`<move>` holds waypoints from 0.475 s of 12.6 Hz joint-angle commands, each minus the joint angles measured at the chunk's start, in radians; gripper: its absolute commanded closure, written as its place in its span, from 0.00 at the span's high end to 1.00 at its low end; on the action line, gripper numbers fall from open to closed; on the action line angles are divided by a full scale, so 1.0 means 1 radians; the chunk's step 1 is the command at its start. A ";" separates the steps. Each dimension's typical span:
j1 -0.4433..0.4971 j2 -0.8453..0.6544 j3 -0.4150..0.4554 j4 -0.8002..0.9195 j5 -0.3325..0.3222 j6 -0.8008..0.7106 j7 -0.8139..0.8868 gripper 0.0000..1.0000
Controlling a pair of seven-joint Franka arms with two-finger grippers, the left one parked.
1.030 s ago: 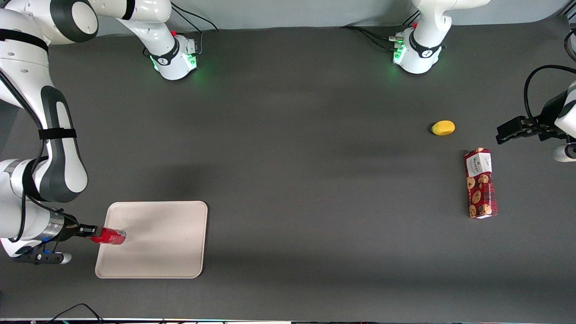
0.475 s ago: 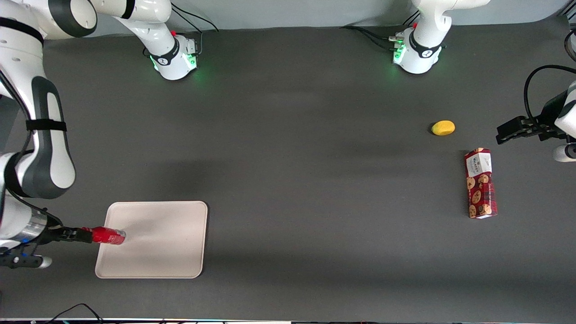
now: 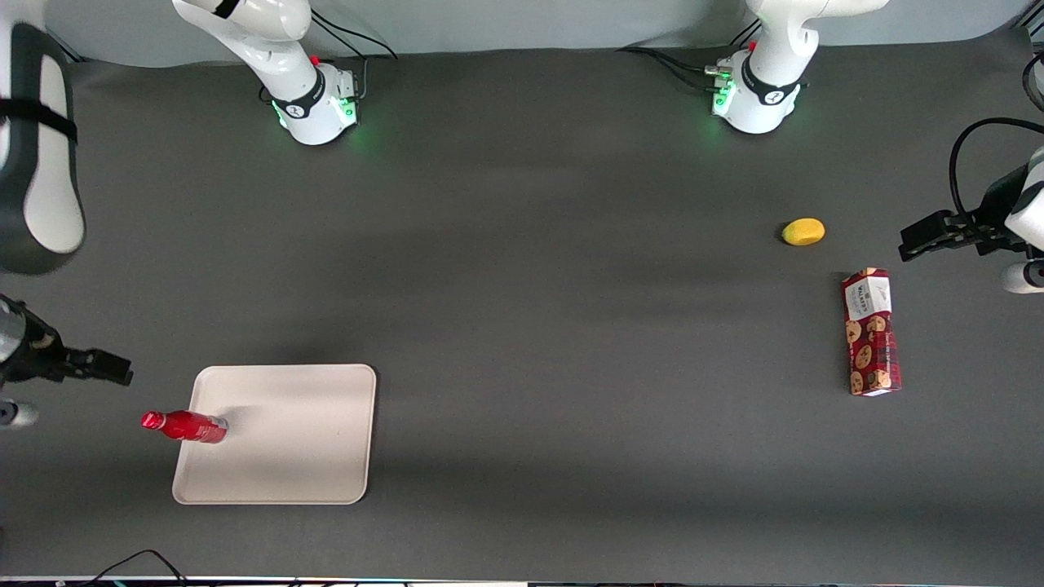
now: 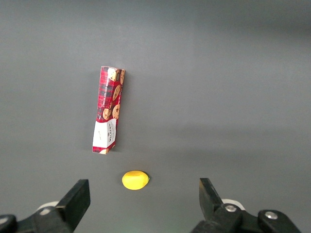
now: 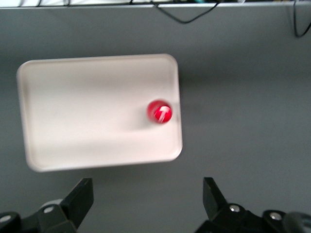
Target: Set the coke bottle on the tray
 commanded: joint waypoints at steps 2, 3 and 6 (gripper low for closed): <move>0.003 -0.240 -0.005 -0.177 0.084 -0.094 0.000 1.00; 0.003 -0.280 -0.005 -0.199 0.088 -0.107 0.000 1.00; 0.003 -0.334 -0.005 -0.239 0.127 -0.109 0.005 1.00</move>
